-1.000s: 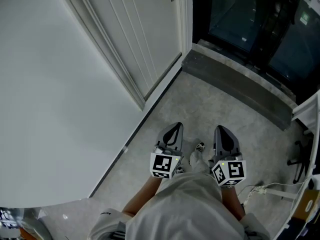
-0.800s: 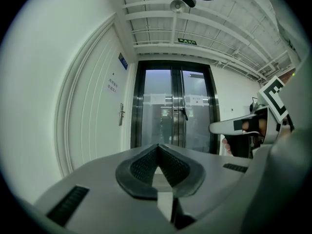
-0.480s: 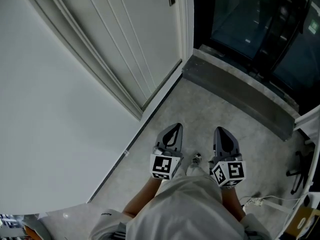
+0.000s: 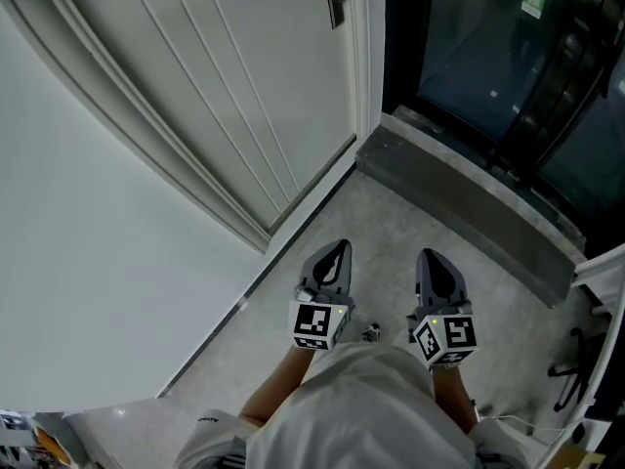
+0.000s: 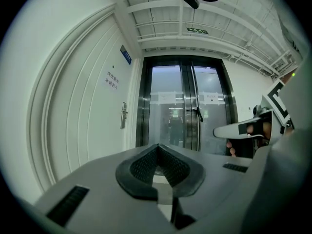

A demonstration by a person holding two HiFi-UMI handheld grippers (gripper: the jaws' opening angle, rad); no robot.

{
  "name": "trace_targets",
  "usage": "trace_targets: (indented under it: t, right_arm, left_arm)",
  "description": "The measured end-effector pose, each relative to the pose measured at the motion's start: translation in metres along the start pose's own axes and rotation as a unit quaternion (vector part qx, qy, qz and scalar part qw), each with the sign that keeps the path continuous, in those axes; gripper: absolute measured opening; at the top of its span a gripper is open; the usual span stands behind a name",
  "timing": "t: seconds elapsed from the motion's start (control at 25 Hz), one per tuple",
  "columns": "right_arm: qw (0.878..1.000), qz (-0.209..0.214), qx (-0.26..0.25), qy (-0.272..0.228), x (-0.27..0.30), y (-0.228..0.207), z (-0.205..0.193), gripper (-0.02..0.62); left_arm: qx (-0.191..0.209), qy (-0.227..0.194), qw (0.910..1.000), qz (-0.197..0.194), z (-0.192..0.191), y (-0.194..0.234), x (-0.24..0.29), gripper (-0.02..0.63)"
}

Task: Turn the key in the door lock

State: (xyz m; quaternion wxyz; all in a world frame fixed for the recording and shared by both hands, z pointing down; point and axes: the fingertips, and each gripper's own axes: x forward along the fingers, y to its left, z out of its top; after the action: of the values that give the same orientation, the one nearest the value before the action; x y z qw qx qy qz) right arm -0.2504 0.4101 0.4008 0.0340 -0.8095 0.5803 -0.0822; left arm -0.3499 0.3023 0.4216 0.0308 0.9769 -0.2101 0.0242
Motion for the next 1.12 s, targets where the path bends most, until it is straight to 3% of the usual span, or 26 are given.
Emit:
trace_targets:
  t: [0.48, 1.12]
  right_arm:
    - [1.0, 0.01, 0.014, 0.006, 0.053, -0.045, 0.01, -0.006]
    - [0.999, -0.032, 0.017, 0.006, 0.163, -0.126, 0.023, -0.006]
  left_arm:
    - [-0.01, 0.016, 0.9998, 0.001, 0.0, 0.01, 0.065, 0.009]
    - [-0.01, 0.005, 0.9993, -0.036, 0.012, 0.039, 0.208, 0.008]
